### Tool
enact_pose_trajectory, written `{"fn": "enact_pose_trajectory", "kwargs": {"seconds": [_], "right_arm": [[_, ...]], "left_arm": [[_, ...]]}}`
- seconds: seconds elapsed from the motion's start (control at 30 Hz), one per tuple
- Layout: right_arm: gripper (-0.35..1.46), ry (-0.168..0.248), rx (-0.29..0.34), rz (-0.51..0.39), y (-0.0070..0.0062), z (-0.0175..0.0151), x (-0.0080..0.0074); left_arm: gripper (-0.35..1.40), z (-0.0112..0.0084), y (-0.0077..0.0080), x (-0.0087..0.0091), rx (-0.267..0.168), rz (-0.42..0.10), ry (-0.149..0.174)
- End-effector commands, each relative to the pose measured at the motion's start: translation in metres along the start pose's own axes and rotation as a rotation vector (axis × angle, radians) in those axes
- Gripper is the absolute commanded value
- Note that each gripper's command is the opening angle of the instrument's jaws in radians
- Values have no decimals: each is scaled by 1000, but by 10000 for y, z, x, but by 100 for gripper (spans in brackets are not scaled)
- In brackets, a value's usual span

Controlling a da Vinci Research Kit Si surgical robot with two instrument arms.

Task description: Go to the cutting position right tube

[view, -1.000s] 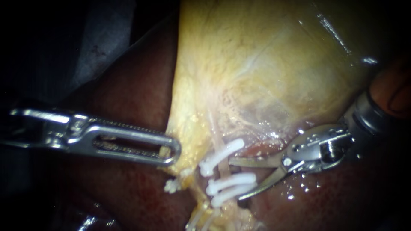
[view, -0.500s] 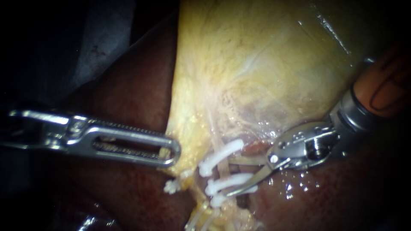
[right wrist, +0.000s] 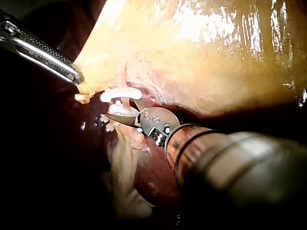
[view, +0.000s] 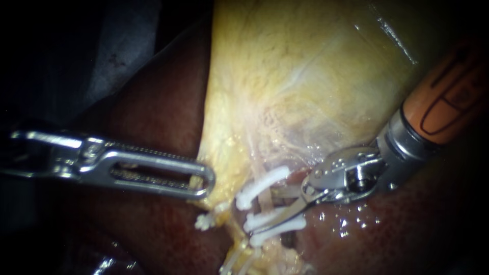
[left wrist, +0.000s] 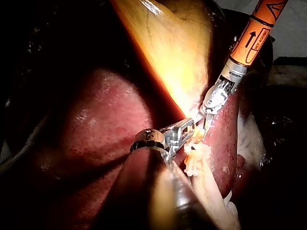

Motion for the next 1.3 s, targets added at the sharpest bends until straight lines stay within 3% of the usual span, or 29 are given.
{"fn": "enact_pose_trajectory", "kwargs": {"seconds": [0.03,0.67,1.3], "right_arm": [[74,0,-1,0,0,0,0],[34,-6,-2,48,2,0,1],[25,-6,-1,50,3,-1,3]], "left_arm": [[-35,1,0,0,0,0,0],[-35,1,0,0,0,0,0],[-35,0,0,0,0,0,0]]}}
